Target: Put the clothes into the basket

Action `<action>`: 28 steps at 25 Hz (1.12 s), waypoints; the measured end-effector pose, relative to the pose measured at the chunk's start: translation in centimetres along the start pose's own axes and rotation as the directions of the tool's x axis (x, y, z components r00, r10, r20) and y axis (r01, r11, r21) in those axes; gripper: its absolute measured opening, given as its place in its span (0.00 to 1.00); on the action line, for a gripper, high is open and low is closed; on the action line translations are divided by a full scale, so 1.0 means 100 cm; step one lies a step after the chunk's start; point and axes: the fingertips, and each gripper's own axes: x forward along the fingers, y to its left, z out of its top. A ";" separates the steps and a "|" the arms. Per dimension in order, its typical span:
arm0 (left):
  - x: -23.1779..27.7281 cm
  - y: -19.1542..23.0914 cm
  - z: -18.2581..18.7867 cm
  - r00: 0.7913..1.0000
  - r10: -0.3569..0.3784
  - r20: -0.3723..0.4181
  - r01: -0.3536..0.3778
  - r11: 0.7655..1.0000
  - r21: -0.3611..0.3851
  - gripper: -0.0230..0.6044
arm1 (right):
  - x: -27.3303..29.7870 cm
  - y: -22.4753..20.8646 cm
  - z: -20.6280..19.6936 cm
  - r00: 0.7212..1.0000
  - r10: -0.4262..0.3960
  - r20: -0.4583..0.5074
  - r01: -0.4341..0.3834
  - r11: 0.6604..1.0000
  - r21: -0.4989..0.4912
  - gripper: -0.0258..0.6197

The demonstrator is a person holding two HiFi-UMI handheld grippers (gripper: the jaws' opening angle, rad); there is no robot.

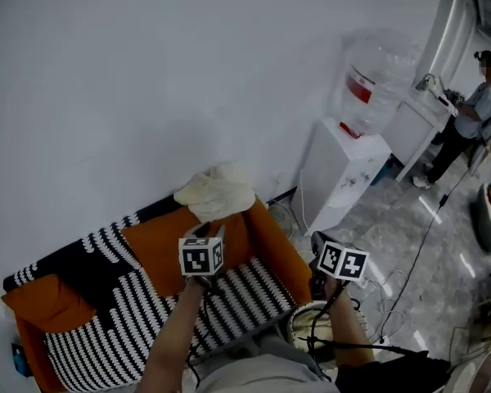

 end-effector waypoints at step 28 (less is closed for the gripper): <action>0.259 0.039 0.080 0.989 0.060 -0.138 -0.042 0.990 0.131 0.29 | 0.227 -0.106 0.045 0.988 -0.002 -0.152 0.021 0.993 0.120 0.04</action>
